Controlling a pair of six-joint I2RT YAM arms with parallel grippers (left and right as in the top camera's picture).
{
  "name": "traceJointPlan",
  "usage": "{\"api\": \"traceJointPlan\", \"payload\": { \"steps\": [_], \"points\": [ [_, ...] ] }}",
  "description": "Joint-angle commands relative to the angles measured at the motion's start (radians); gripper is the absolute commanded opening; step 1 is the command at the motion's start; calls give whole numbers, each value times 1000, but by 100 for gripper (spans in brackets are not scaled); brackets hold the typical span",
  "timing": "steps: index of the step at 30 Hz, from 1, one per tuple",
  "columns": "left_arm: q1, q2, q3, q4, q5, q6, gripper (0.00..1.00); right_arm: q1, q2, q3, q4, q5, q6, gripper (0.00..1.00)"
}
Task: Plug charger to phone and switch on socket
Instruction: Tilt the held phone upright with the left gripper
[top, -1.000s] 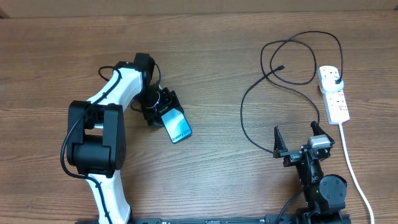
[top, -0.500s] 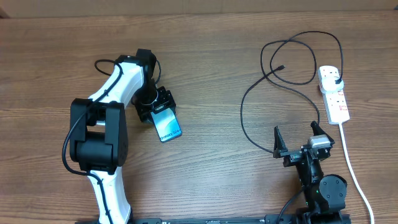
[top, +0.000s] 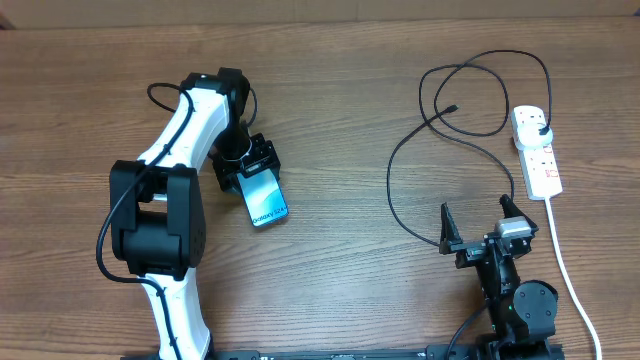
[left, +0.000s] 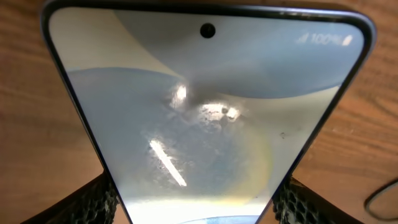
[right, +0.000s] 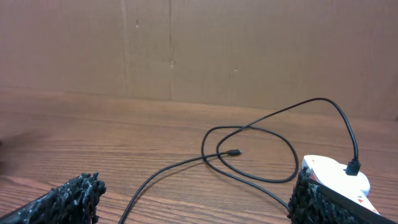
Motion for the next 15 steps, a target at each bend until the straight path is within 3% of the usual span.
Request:
{"api": "traceJointPlan", "payload": {
  "steps": [1,15],
  "points": [
    [1,-1,27,-29,104,80,52,3,-8,-11,6,9,-2,100],
    [-5,-1,27,-195,491,325,53,3,-8,-11,6,9,-2,100]
  ]
}}
